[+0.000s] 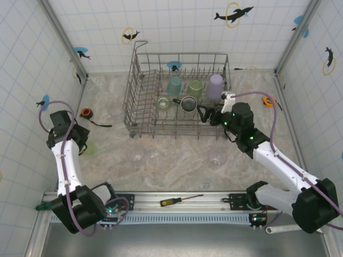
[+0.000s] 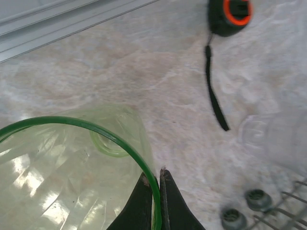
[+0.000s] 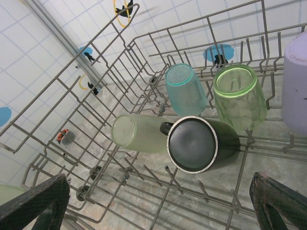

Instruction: Load the cups into the dish rack

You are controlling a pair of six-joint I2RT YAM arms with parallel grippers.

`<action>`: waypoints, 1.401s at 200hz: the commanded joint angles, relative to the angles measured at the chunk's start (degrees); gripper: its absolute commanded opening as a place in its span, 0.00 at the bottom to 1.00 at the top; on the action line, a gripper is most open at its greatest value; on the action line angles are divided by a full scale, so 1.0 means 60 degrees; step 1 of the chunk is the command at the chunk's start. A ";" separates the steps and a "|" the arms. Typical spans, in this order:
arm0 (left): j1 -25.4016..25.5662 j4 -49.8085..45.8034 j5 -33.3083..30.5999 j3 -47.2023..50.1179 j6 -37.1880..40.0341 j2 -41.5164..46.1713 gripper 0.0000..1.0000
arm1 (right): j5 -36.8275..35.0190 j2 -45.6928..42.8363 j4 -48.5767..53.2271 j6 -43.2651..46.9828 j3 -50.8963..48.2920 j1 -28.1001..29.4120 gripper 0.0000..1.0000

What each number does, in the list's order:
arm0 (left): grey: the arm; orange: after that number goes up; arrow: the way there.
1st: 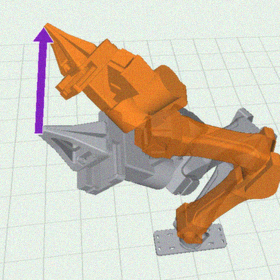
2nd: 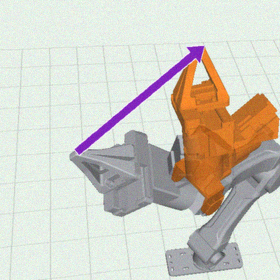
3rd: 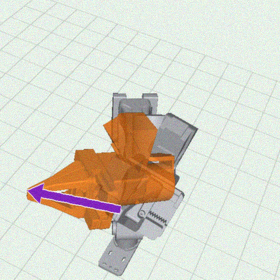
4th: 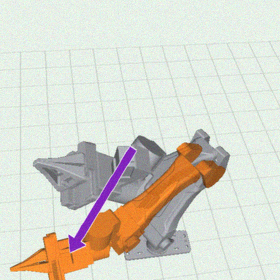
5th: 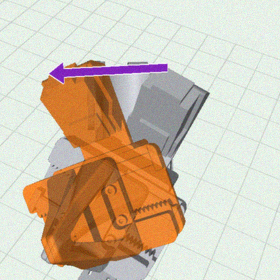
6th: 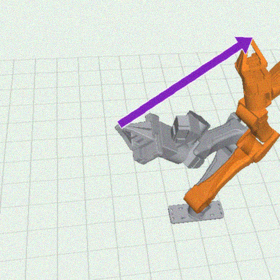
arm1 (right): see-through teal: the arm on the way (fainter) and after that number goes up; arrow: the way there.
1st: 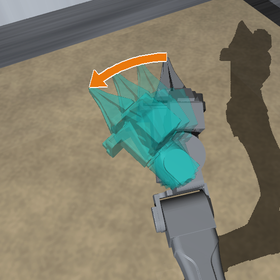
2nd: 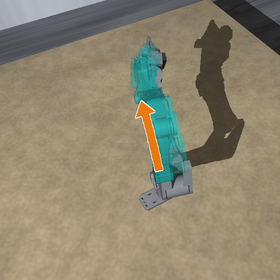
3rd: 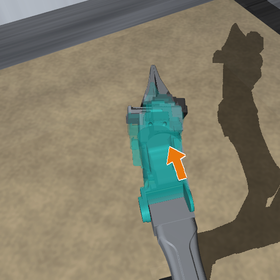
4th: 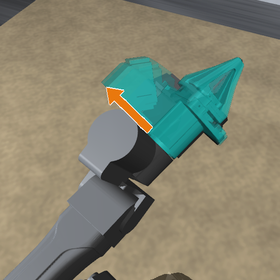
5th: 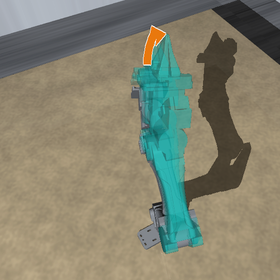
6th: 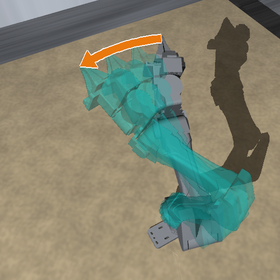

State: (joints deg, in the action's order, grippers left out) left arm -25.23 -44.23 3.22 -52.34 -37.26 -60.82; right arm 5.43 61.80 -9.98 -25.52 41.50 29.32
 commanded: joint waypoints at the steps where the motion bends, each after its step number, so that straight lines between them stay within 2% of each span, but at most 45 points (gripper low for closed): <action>1: -0.0030 0.0795 0.1110 -0.0485 0.0353 0.0502 0.00 | -0.0114 -0.0203 -0.0051 -0.0030 -0.0126 0.0079 1.00; 50: -0.0042 0.1262 0.2223 -0.1184 0.0433 0.0398 0.00 | -0.0083 -0.0048 -0.0080 -0.0048 -0.0134 0.0134 1.00; 72: -0.0042 0.1997 0.3066 -0.1151 0.0348 0.0501 0.00 | -0.0085 0.0027 -0.0178 -0.0097 -0.0126 0.0152 1.00; 104: -0.0042 0.2710 0.3492 -0.1101 0.0261 0.0787 0.00 | 0.0062 0.0341 -0.0363 -0.0226 0.0001 0.0202 1.00; 165: -0.0034 0.5001 0.5029 -0.0682 -0.0335 0.0937 0.00 | 0.0050 0.1121 -0.0146 -0.0219 0.0629 0.0594 1.00; 203: 0.0052 0.6462 0.5451 -0.0353 -0.0996 0.0722 0.00 | -0.0123 0.1552 -0.0137 -0.0359 0.1010 0.0895 1.00; 232: 0.0555 0.7839 0.5577 0.0154 -0.1399 0.0749 0.00 | -0.0165 0.2032 -0.0144 -0.0494 0.1417 0.1020 1.00; 280: 0.1164 0.9111 0.5794 0.0157 -0.1458 0.0341 0.00 | -0.0325 0.2785 -0.0022 -0.0560 0.2136 0.1250 1.00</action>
State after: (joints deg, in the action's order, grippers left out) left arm -19.46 0.60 35.31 -50.92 -44.73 -57.54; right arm 4.71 76.82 -9.91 -28.16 50.65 36.01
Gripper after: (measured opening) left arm 0.062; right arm 0.995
